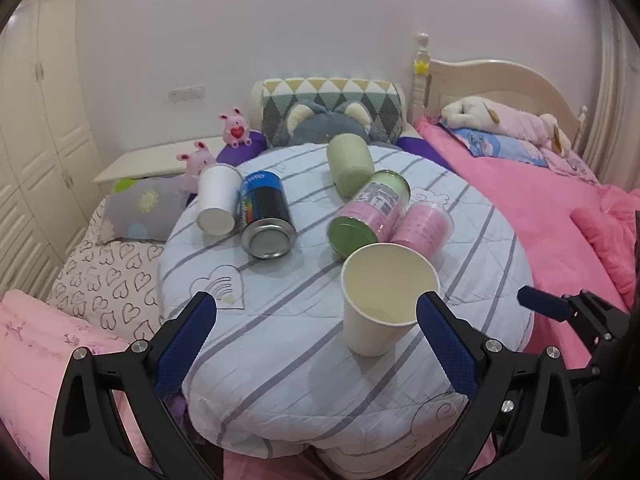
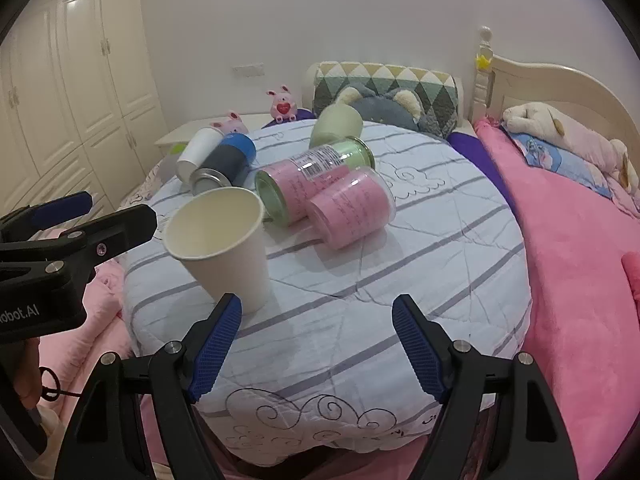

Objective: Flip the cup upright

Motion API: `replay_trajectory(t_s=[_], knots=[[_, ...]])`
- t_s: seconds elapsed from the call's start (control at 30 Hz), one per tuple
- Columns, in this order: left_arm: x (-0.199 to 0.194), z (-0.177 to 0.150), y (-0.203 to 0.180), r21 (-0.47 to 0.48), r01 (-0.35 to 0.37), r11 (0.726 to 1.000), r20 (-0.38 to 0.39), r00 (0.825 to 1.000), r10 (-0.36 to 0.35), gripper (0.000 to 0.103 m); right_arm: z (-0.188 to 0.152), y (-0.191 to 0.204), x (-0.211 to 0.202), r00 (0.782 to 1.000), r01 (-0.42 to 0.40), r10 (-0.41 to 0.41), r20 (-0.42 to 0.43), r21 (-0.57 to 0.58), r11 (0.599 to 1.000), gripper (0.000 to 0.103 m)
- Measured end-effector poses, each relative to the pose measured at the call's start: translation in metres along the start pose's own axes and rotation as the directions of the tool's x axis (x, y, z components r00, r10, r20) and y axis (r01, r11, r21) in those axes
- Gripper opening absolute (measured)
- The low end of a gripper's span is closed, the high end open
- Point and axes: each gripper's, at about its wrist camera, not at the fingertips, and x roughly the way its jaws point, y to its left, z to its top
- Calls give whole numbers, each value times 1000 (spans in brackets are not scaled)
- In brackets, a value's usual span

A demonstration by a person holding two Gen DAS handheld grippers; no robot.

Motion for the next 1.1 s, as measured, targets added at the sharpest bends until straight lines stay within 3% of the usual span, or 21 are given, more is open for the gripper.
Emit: replay_trajectory(t_s=[0.47, 0.87, 1.1], knots=[[-28, -14, 2, 3, -9, 1000, 81, 997, 9, 102, 0, 8, -31, 996, 33, -32, 81, -5, 999, 79], [-54, -18, -7, 21, -22, 1000, 181, 983, 18, 103, -3, 4, -53, 980, 93, -94, 175, 19, 996, 79], [-55, -19, -8, 17, -20, 1000, 179, 984, 16, 103, -6, -4, -63, 963, 134, -141, 228, 47, 990, 79]])
